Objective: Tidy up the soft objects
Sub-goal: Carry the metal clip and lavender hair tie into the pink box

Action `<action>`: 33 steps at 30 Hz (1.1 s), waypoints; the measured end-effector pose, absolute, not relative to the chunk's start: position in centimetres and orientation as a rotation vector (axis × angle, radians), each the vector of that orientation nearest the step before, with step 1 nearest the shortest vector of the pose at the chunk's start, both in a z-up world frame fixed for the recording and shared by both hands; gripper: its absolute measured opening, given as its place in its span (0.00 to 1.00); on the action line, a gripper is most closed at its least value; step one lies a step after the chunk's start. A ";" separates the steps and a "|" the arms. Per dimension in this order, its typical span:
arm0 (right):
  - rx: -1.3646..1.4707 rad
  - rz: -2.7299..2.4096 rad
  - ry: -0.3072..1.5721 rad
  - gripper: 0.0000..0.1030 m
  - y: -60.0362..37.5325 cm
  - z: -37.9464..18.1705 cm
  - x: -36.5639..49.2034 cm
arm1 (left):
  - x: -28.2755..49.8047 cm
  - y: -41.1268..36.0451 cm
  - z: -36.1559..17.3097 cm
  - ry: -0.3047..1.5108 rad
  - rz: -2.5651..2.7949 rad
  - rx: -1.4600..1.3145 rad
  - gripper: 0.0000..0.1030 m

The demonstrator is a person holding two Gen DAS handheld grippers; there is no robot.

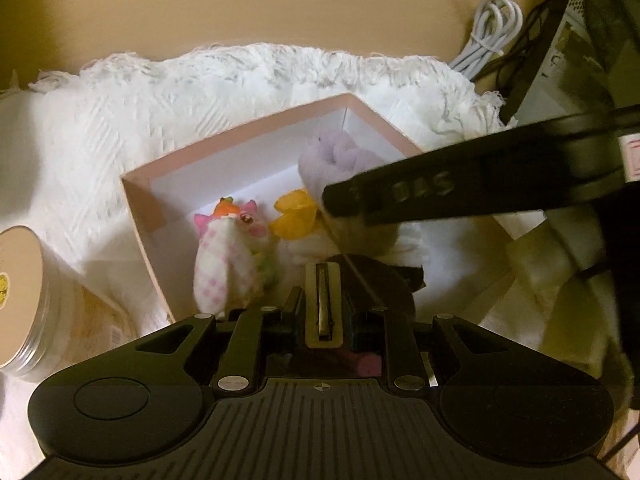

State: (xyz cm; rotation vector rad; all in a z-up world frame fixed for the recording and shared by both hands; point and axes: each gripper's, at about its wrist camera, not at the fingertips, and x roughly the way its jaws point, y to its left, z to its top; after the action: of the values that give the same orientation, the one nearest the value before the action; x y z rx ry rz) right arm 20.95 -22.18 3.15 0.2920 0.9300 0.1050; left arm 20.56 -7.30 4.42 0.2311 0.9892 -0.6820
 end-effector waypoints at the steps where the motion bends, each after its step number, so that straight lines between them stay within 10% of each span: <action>1: 0.295 0.103 0.936 0.29 -22.0 2.9 21.1 | 20.7 -7.4 4.1 0.989 -0.685 0.224 0.24; 19: 0.318 0.081 0.926 0.35 -22.1 3.2 20.4 | 21.6 -7.2 4.5 0.978 -0.649 0.185 0.37; 33: 0.430 0.075 0.851 0.33 -24.3 3.8 20.1 | 19.1 -4.6 7.3 0.929 -0.707 0.094 0.24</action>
State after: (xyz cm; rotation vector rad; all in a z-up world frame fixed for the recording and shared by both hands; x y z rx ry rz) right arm 20.09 -24.33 3.82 0.4300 0.8508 0.0748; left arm 19.06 -4.61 7.28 0.0944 0.9289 -0.7066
